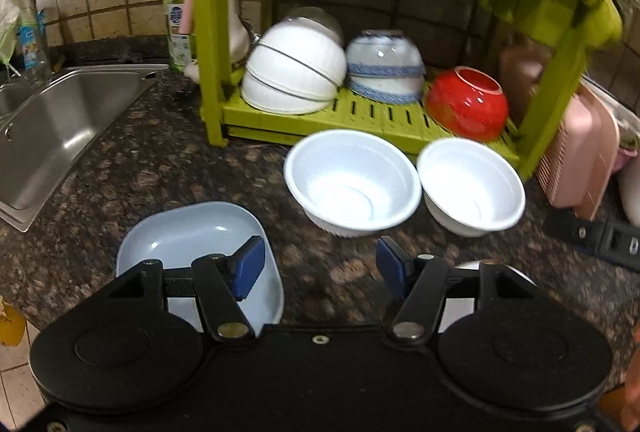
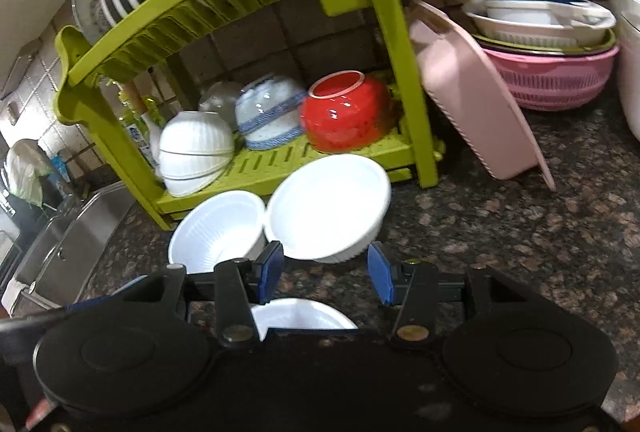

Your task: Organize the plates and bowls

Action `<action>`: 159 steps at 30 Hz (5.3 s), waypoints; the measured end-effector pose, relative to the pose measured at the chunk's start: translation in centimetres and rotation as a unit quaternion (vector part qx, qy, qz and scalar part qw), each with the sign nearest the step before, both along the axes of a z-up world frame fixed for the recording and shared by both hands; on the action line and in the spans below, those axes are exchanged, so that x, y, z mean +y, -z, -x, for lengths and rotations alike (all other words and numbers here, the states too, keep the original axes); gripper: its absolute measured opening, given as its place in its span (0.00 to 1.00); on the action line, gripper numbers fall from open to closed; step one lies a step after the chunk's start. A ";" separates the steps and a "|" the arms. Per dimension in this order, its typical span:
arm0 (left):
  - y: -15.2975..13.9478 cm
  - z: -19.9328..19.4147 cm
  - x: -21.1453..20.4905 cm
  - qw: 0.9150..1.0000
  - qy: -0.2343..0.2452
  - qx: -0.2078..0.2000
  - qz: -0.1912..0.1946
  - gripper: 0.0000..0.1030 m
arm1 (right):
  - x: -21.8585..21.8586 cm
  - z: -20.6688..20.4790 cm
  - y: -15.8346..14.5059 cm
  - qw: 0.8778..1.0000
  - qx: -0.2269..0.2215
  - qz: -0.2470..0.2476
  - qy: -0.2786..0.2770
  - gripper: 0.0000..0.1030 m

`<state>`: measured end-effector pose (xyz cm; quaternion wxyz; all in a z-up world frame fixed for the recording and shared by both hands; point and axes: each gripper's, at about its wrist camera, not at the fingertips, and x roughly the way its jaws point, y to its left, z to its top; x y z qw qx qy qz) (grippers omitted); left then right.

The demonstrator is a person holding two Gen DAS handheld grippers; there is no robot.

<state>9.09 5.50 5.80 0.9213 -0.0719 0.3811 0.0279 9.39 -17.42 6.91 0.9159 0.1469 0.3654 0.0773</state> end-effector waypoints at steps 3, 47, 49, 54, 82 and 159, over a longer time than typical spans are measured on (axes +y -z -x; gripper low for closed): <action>-0.1 -0.8 1.0 1.000 -0.010 0.008 0.018 0.63 | 0.7 -0.5 -0.1 1.000 -0.001 0.002 -0.006 0.48; -0.1 -14.0 -5.6 0.987 0.150 0.050 -0.009 0.60 | -0.5 -7.9 2.7 0.996 0.033 0.032 0.074 0.35; 0.6 -14.5 -6.4 0.986 0.158 0.051 -0.016 0.59 | -0.7 -8.0 2.9 0.996 0.035 0.031 0.072 0.35; 1.2 -15.1 -7.4 0.981 0.187 0.055 -0.006 0.55 | -1.1 -7.9 3.0 0.997 0.035 0.027 0.070 0.35; 4.4 -16.0 -9.1 0.975 0.195 0.102 -0.018 0.32 | -0.2 -7.9 4.4 0.996 0.052 0.054 0.048 0.25; 2.3 1.8 -7.1 0.988 0.131 0.068 -0.044 0.32 | 0.7 5.8 1.6 0.995 0.025 0.081 -0.052 0.24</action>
